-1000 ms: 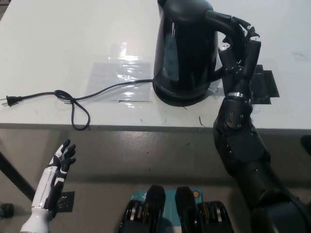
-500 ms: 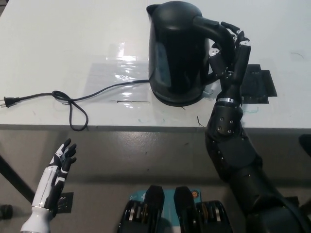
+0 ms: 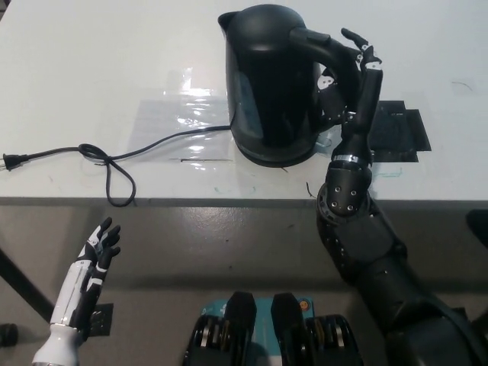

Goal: A kettle and its base are kept separately on the desk infront of the robot and the robot uses its right hand to lift the kettle by its handle and places it on its base to align it correctly.

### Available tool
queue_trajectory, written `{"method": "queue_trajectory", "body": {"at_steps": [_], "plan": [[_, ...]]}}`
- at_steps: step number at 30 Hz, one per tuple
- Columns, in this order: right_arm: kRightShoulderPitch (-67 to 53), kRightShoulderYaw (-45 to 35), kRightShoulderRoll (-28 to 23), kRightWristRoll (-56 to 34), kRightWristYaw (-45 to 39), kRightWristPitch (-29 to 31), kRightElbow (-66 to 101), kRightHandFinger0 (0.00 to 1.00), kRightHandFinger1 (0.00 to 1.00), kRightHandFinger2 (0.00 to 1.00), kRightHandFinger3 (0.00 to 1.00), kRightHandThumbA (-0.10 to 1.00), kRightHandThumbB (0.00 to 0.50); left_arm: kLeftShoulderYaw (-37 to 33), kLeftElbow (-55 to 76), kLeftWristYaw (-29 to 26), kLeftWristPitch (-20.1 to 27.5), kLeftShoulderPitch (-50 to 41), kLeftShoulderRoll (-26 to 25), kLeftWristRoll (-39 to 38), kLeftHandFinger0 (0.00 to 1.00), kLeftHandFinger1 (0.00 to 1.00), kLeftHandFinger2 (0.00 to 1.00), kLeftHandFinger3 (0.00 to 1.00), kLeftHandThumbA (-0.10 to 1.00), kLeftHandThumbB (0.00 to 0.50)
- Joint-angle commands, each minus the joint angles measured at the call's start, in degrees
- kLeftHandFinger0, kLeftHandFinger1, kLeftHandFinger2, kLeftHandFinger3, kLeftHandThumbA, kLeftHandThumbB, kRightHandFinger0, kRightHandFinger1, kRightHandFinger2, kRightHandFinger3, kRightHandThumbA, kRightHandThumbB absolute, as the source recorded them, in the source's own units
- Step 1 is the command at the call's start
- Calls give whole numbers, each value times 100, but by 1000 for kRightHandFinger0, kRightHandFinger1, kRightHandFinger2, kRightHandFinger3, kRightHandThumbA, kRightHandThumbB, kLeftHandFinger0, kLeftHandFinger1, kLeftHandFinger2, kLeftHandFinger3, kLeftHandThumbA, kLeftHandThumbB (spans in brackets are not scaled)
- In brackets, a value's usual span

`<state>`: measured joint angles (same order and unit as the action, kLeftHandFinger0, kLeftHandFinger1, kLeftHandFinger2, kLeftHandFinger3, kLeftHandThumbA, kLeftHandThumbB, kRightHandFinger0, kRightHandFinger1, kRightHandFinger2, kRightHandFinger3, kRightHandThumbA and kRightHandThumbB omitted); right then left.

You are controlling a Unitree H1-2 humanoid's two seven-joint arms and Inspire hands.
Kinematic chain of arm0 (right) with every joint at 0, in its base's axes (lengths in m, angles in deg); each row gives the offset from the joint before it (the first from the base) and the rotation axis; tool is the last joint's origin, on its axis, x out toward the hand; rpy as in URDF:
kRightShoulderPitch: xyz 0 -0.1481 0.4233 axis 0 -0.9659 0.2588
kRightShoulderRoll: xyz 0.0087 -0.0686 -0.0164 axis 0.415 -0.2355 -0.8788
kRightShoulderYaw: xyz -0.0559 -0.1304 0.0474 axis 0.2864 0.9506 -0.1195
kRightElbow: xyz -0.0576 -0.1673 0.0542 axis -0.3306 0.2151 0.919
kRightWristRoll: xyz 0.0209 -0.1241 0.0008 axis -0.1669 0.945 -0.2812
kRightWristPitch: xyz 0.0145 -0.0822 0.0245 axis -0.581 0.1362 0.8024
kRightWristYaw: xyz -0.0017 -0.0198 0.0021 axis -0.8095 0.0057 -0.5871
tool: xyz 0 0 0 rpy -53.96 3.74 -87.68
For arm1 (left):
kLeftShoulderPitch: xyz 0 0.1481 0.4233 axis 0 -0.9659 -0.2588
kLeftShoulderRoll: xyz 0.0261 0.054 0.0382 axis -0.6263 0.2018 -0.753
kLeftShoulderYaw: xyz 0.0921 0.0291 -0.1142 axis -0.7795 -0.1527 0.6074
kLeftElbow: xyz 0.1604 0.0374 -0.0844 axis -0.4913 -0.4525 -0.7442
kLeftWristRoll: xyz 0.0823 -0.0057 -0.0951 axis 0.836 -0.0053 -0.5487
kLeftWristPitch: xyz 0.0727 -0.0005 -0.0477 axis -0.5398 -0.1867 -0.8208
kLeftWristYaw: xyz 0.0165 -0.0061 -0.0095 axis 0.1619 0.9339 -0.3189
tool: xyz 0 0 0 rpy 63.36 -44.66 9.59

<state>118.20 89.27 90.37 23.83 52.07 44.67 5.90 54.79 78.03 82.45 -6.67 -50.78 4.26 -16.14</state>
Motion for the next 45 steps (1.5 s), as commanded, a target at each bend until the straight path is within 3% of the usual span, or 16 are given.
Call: {"method": "queue_trajectory", "body": {"at_steps": [1, 8, 27, 32, 38, 40, 42, 45], "plan": [[83, 308, -323, -228, -1721, 6, -35, 1000, 1000, 1000, 1000, 733, 498, 70, 69, 76, 218, 68, -139, -155, 1000, 1000, 1000, 1000, 922, 198], [209, 185, -710, -676, -2939, 6, -187, 1000, 1000, 1000, 1000, 881, 500, 71, 99, 60, 167, 64, -118, -148, 1000, 1000, 1000, 1000, 910, 199], [-92, -323, -945, -2238, -4494, -396, 1156, 1000, 1000, 1000, 1000, 778, 500, 74, 121, 65, 111, 82, -122, -161, 1000, 1000, 1000, 1000, 896, 205], [-500, -470, -1136, -3425, -4991, -1338, 3128, 1000, 1000, 1000, 1000, 711, 500, 72, 110, 67, 111, 77, -131, -149, 1000, 1000, 1000, 1000, 888, 214], [-737, -617, -1280, -4067, -5156, -1916, 4063, 1000, 1000, 1000, 1000, 714, 500, 58, 119, 45, 119, 66, -144, -64, 1000, 1000, 1000, 1000, 898, 218], [-830, -720, -1318, -4356, -5171, -2123, 4397, 1000, 1000, 1000, 1000, 730, 500, 55, 126, 47, 115, 61, -131, -79, 1000, 1000, 1000, 1000, 890, 223], [-902, -822, -1385, -4604, -5187, -2225, 4686, 1000, 1000, 1000, 1000, 833, 500, 61, 119, 55, 112, 70, -126, -114, 1000, 1000, 1000, 1000, 877, 228], [-922, -857, -1405, -4696, -5216, -2263, 4771, 1000, 1000, 1000, 1000, 864, 500, 64, 114, 56, 115, 73, -128, -120, 1000, 1000, 1000, 1000, 877, 228]]}}
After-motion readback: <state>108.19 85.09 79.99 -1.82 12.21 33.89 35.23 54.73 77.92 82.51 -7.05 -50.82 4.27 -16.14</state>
